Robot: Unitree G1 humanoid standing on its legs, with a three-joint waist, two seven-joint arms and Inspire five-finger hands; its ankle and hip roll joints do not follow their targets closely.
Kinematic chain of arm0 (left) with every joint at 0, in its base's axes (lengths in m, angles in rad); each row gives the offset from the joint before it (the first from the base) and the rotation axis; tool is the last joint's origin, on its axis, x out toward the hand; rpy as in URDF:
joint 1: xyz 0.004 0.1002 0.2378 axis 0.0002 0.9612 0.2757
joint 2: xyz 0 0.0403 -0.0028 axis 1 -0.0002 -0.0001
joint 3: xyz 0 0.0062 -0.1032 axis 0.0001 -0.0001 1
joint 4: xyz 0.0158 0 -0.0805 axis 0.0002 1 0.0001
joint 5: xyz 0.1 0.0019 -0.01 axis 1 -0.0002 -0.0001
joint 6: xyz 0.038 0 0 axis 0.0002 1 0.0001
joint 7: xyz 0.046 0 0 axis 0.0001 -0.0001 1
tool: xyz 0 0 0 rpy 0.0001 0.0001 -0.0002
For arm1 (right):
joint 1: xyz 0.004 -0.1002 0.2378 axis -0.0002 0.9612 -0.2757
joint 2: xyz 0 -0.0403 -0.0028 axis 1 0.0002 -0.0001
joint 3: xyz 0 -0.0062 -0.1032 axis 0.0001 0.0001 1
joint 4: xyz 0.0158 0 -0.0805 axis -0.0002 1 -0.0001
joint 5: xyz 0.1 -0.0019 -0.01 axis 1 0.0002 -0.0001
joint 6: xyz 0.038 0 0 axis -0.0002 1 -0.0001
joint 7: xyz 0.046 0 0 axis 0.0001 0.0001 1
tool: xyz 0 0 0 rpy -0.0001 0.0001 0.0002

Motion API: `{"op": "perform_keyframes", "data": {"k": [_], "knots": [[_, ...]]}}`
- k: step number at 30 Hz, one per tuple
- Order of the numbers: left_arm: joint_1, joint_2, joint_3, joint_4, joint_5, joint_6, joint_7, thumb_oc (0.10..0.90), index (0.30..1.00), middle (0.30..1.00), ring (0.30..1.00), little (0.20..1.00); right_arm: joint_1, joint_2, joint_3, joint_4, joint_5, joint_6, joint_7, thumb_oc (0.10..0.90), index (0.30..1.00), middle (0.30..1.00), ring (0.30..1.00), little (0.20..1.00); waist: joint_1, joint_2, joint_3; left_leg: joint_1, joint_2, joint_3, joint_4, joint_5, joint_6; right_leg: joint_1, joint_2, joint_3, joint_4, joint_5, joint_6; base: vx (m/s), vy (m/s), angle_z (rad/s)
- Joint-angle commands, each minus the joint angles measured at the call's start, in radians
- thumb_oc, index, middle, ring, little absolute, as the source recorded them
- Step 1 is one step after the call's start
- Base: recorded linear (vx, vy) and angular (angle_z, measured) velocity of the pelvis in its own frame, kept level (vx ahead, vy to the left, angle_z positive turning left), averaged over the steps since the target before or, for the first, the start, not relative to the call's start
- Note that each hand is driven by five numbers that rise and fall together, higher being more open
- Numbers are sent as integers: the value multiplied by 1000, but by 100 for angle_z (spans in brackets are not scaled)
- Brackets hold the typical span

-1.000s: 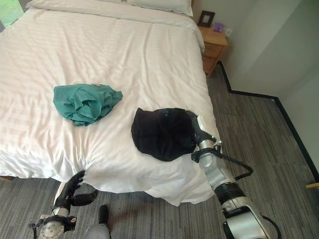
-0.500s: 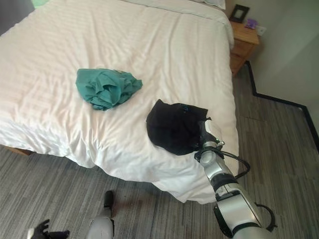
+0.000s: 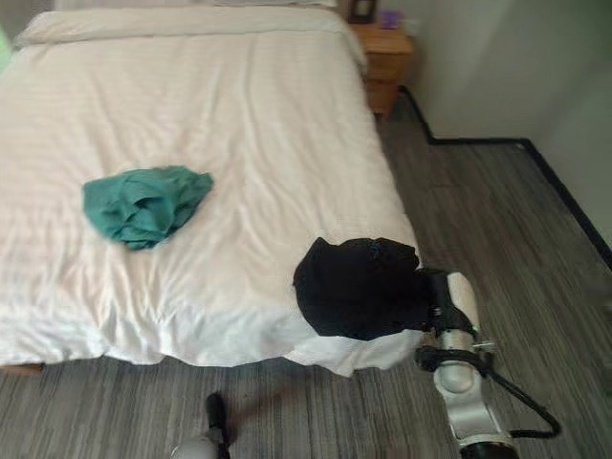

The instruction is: Pick up bed clothes into laundry basket.

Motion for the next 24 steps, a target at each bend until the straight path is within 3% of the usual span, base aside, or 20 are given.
{"op": "perform_keyframes", "data": {"k": [1, 6, 9, 10, 12, 15, 19, 20, 21, 22, 24], "knots": [[-40, 38, 14, 162, 65, 66, -14, 800, 900, 900, 900, 900, 31, -133, -207, -16, 45, -45, -128, 400, 300, 300, 300, 300, -54, 26, -70, 134, 66, 36, 1, -145, -92, 10, -35, 29, 40, 76, 77, 92, 148, -106], [-14, 47, 8, 305, 110, 129, -56, 800, 900, 900, 900, 900, 111, -125, -283, 181, 91, 5, -132, 400, 300, 300, 300, 300, -92, 15, -59, 179, 57, 114, 1, -167, -80, -19, -64, 44, 78, 151, 77, 89, 126, -75], [-39, 64, -35, 479, 132, 168, -64, 800, 900, 900, 900, 900, 126, -129, -244, 327, 64, 37, -121, 400, 300, 300, 300, 300, -105, 7, -49, 192, 60, 153, 1, -169, -77, -35, -72, 37, 84, 189, 77, 60, 69, -55], [-46, 63, -46, 534, 128, 179, -73, 800, 900, 900, 900, 900, 130, -128, -230, 367, 60, 50, -113, 400, 300, 300, 300, 300, -110, 7, -48, 203, 60, 137, 3, -199, -82, -30, -71, 45, 81, 186, 77, 114, 72, -34], [-86, 65, -94, 654, 123, 189, -90, 800, 900, 900, 900, 900, 124, -126, -206, 458, 80, 62, -102, 400, 300, 300, 300, 300, -114, 0, -43, 205, 59, 146, 3, -200, -82, -33, -71, 42, 77, 200, 77, 77, 60, -20], [-153, 72, -190, 833, 145, 210, -125, 800, 900, 900, 900, 900, 108, -131, -163, 568, 115, 61, -78, 400, 300, 300, 300, 300, -122, -7, -35, 200, 58, 152, 3, -199, -81, -38, -73, 33, 69, 203, 77, 11, 43, -8], [-188, 62, -247, 949, 163, 225, -152, 800, 900, 900, 900, 900, 84, -128, -134, 621, 135, 52, -58, 400, 300, 300, 300, 300, -128, -16, -26, 194, 58, 157, 3, -200, -80, -49, -73, 34, 63, 208, 77, -9, 5, -3], [-169, 33, -258, 1030, 170, 232, -206, 800, 900, 900, 900, 900, 57, -132, -113, 633, 155, 51, -46, 400, 300, 300, 300, 300, -135, -23, -18, 188, 63, 165, 4, -196, -82, -68, -68, 51, 57, 224, 77, -35, -7, -9], [-147, 5, -255, 1073, 175, 225, -237, 646, 669, 669, 669, 669, 45, -139, -102, 629, 162, 50, -31, 400, 300, 300, 300, 300, -139, -24, -18, 185, 69, 175, 4, -193, -85, -79, -65, 64, 52, 232, 77, -28, 9, -16], [-133, -12, -249, 1092, 169, 219, -259, 400, 300, 300, 300, 300, 43, -145, -99, 616, 168, 48, -19, 400, 300, 300, 300, 300, -143, -25, -19, 184, 72, 181, 4, -191, -86, -85, -64, 72, 46, 231, 77, 14, 54, -30], [-88, -67, -222, 1119, 148, 208, -294, 400, 300, 300, 300, 300, 56, -156, -110, 568, 187, 40, 5, 400, 300, 300, 300, 300, -151, -27, -19, 183, 72, 188, 3, -189, -89, -91, -68, 73, 40, 232, 77, 16, 52, -34]]}}
